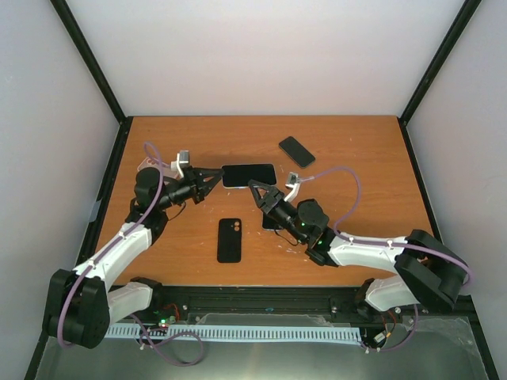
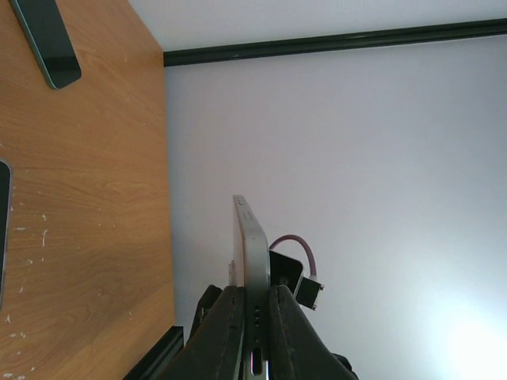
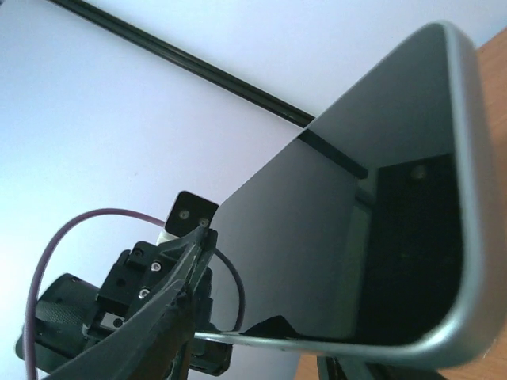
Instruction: Put the phone into the phone case
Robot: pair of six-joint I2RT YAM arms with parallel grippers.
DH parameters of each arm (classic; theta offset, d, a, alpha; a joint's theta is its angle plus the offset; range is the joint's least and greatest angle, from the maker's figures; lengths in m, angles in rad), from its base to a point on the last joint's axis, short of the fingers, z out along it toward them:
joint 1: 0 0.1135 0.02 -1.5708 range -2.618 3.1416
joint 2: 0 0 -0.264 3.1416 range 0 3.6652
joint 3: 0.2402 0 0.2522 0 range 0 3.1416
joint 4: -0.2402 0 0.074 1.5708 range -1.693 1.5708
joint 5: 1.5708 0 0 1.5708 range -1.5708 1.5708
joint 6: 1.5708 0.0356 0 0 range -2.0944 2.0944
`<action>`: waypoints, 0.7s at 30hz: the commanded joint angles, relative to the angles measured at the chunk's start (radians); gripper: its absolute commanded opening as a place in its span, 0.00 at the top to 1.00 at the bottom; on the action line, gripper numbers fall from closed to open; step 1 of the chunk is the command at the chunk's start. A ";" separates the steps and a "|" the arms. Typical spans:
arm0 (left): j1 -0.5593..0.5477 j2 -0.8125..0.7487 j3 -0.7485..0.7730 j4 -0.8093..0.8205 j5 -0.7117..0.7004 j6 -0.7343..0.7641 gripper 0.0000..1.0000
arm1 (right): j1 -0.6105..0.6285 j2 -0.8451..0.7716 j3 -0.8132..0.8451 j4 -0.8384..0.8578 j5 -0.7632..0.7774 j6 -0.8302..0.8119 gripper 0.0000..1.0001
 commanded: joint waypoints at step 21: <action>-0.007 -0.096 -0.037 -0.045 -0.076 0.008 0.69 | 0.032 0.002 0.041 -0.015 0.044 -0.055 0.97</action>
